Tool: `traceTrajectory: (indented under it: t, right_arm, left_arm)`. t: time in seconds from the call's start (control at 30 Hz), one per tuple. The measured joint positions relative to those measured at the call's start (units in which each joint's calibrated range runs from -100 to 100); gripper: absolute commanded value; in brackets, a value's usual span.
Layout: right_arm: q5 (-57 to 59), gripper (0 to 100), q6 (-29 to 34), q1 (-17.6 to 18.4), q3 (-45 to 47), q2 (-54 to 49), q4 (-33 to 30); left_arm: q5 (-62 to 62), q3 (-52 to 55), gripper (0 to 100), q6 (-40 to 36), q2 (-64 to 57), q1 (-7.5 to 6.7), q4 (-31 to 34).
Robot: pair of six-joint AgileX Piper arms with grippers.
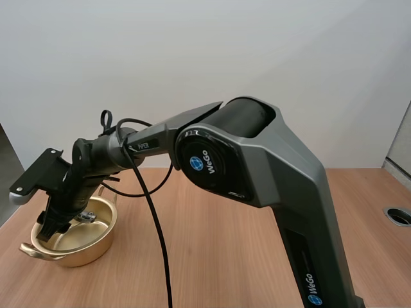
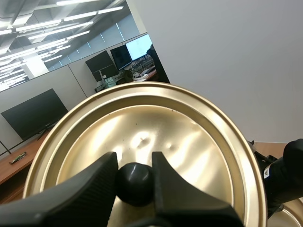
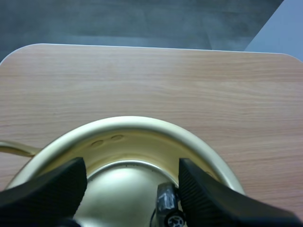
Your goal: Open the pot, put the car inside, and close it
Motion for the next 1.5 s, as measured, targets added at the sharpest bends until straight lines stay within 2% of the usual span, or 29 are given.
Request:
traceTrajectory:
  t: [0.37,0.6,0.73,0.83,0.87,0.93,0.97,1.0,1.13,1.3,1.5]
  right_arm:
    - [-3.7,100,0.0,0.1,0.0,0.0,-1.0]
    - [-4.0,100,0.1,-0.1,0.0,-3.9,-5.9]
    - [-7.5,100,0.1,-1.4,0.0,-7.1,-7.9]
    - [-9.6,100,0.4,-3.7,0.0,-9.0,-8.1]
    - [-9.3,94,1.0,-4.6,0.0,-9.2,-8.1]
    - [-7.5,42,3.0,-6.8,0.0,-9.8,-8.1]
    - [-6.9,8,4.2,-7.7,0.0,-10.2,-8.1]
    - [-6.7,0,5.8,-8.9,0.0,-10.8,-7.7]
    - [-2.2,0,12.0,-13.5,0.0,-14.1,-5.0]
    - [7.9,0,18.8,-19.1,0.0,-19.4,0.2]
    - [23.0,0,20.0,-25.8,0.6,-28.9,6.7]
  left_arm:
    - [0.0,0.0,0,0.0,0.0,0.0,0.0]
    - [0.0,0.0,0,0.0,0.0,0.0,0.0]
    - [0.0,0.7,0,0.0,0.0,0.0,0.6]
    - [0.0,3.8,0,0.0,0.0,-0.09,3.2]
    - [0.0,5.1,0,-0.2,0.0,-0.16,4.1]
    - [0.0,7.9,0,-0.9,0.0,-0.48,5.4]
    - [0.0,9.3,0,-1.5,0.0,-0.65,5.6]
    - [0.0,10.9,0,-1.7,0.0,-0.66,6.0]
    - [-0.8,16.7,0,-2.6,0.0,-0.66,7.3]
    - [-9.6,23.2,0,-5.4,4.0,-0.66,7.4]
    - [-23.5,25.3,0,-12.3,14.1,-0.66,5.5]
